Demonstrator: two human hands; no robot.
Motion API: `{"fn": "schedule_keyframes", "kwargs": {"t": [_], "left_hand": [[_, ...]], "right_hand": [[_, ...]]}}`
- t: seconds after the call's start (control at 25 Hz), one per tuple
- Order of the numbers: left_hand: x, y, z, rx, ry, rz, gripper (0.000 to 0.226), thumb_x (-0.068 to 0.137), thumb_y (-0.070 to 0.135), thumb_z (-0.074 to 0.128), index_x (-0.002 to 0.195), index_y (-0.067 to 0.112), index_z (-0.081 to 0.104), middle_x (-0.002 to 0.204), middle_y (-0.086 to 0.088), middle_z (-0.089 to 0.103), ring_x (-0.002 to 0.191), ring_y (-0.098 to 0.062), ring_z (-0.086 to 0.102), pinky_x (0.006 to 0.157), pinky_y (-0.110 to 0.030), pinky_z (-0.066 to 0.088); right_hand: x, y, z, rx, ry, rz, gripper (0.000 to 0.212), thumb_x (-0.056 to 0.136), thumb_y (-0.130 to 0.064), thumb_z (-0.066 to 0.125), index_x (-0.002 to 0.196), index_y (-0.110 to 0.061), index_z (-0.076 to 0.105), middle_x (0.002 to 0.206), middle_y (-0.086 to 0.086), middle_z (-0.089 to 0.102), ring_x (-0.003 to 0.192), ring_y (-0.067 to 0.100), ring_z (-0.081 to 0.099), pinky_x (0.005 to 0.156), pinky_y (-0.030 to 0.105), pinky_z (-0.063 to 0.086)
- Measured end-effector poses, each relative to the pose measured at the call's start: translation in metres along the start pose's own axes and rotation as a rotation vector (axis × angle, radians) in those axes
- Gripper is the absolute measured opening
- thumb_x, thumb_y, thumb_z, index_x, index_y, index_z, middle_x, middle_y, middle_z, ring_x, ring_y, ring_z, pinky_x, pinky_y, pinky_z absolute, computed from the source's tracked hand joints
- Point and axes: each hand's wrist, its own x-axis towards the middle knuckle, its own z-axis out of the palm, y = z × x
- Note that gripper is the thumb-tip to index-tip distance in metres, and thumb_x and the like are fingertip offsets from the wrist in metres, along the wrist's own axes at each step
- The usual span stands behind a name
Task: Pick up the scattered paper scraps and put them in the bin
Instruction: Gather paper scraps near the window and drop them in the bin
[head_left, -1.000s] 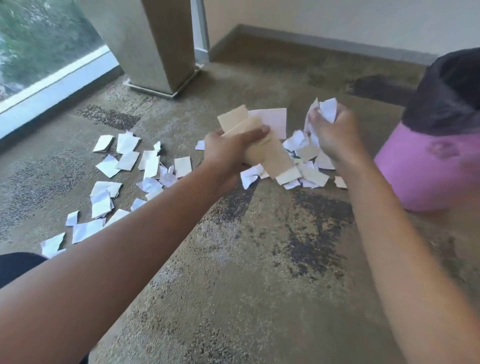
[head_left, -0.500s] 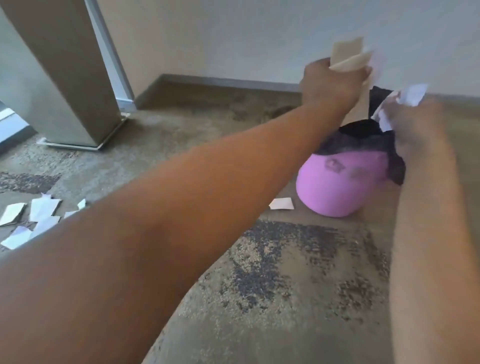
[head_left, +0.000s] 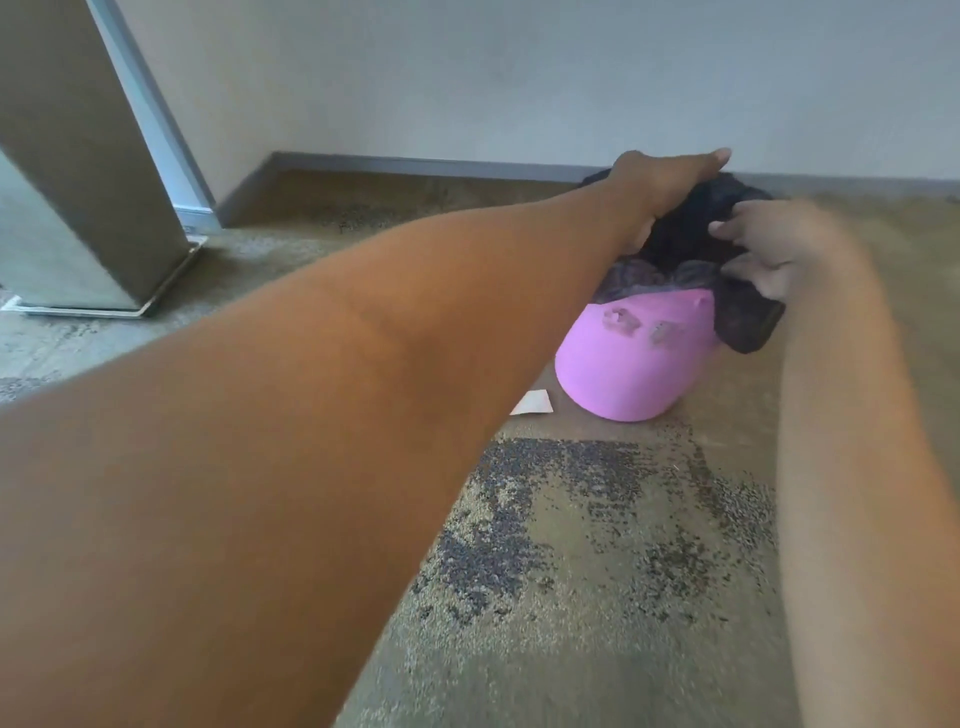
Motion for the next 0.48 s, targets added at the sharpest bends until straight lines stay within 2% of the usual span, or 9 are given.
{"fn": "schedule_keyframes", "kwargs": {"t": [0.04, 0.08, 0.12, 0.16, 0.2, 0.28, 0.32, 0.4, 0.48], "left_hand": [[-0.001, -0.002, -0.002, 0.007, 0.001, 0.027, 0.057, 0.08, 0.034, 0.077, 0.122, 0.002, 0.054, 0.115, -0.012, 0.063, 0.095, -0.029, 0.062, 0.071, -0.037, 0.056], [-0.002, -0.003, -0.006, 0.028, 0.023, 0.068, 0.045, 0.084, 0.029, 0.074, 0.117, 0.003, 0.059, 0.108, -0.01, 0.064, 0.091, -0.027, 0.062, 0.068, -0.035, 0.056], [-0.005, -0.007, -0.013, 0.047, 0.042, 0.106, 0.035, 0.085, 0.024, 0.072, 0.111, 0.003, 0.062, 0.104, -0.01, 0.066, 0.091, -0.026, 0.062, 0.07, -0.036, 0.057], [-0.01, -0.009, -0.023, 0.059, 0.059, 0.136, 0.028, 0.085, 0.019, 0.071, 0.106, 0.002, 0.065, 0.102, -0.01, 0.067, 0.092, -0.025, 0.063, 0.075, -0.038, 0.059], [-0.012, -0.013, -0.036, 0.079, 0.08, 0.159, 0.024, 0.085, 0.016, 0.071, 0.103, 0.002, 0.067, 0.102, -0.012, 0.069, 0.092, -0.025, 0.065, 0.077, -0.038, 0.06], [-0.022, -0.028, -0.073, 0.159, 0.12, 0.162, 0.018, 0.084, 0.013, 0.069, 0.099, 0.004, 0.07, 0.1, -0.01, 0.071, 0.087, -0.021, 0.066, 0.074, -0.035, 0.06], [-0.027, -0.039, -0.095, 0.21, 0.136, 0.14, 0.016, 0.085, 0.013, 0.068, 0.098, 0.006, 0.071, 0.098, -0.007, 0.07, 0.085, -0.019, 0.064, 0.072, -0.033, 0.06], [-0.036, -0.065, -0.142, 0.362, 0.167, 0.074, 0.018, 0.085, 0.017, 0.068, 0.1, 0.007, 0.071, 0.102, -0.004, 0.067, 0.091, -0.018, 0.06, 0.074, -0.036, 0.059], [-0.047, -0.089, -0.187, 0.519, 0.179, -0.006, 0.019, 0.085, 0.021, 0.069, 0.101, 0.009, 0.071, 0.117, -0.005, 0.064, 0.105, -0.021, 0.058, 0.075, -0.039, 0.06]], "right_hand": [[0.032, 0.009, -0.005, 0.114, -0.071, 0.103, 0.03, 0.094, -0.005, 0.059, 0.122, -0.014, 0.057, 0.13, 0.006, 0.053, 0.126, 0.022, 0.049, 0.071, 0.027, 0.05], [0.034, 0.017, -0.016, 0.049, -0.056, 0.128, 0.023, 0.09, -0.008, 0.061, 0.111, -0.018, 0.063, 0.12, 0.003, 0.059, 0.117, 0.021, 0.055, 0.072, 0.028, 0.052], [0.048, 0.012, -0.02, 0.058, -0.032, 0.011, 0.016, 0.085, -0.013, 0.063, 0.097, -0.024, 0.065, 0.107, 0.001, 0.063, 0.108, 0.018, 0.058, 0.078, 0.029, 0.052], [0.042, 0.001, -0.02, 0.032, 0.007, -0.006, 0.011, 0.08, -0.018, 0.064, 0.086, -0.027, 0.065, 0.097, -0.002, 0.065, 0.1, 0.016, 0.06, 0.08, 0.027, 0.051], [0.028, -0.004, -0.016, 0.004, -0.05, -0.038, 0.011, 0.077, -0.02, 0.064, 0.084, -0.029, 0.066, 0.093, -0.006, 0.065, 0.095, 0.012, 0.061, 0.08, 0.021, 0.05], [0.007, -0.02, 0.001, -0.023, 0.02, -0.15, 0.021, 0.081, -0.017, 0.061, 0.095, -0.03, 0.069, 0.095, -0.012, 0.066, 0.09, 0.002, 0.062, 0.075, 0.003, 0.046], [-0.001, -0.029, 0.014, -0.02, 0.023, -0.219, 0.024, 0.083, -0.014, 0.059, 0.1, -0.028, 0.069, 0.095, -0.013, 0.065, 0.089, -0.001, 0.061, 0.075, 0.001, 0.044], [-0.029, -0.037, 0.041, -0.04, -0.054, -0.295, 0.023, 0.086, -0.013, 0.06, 0.104, -0.023, 0.07, 0.095, -0.013, 0.065, 0.087, -0.003, 0.06, 0.082, 0.006, 0.046], [-0.05, -0.032, 0.069, -0.116, -0.152, -0.368, 0.02, 0.087, -0.014, 0.061, 0.104, -0.023, 0.07, 0.097, -0.013, 0.065, 0.087, -0.002, 0.058, 0.083, 0.01, 0.045]]}}
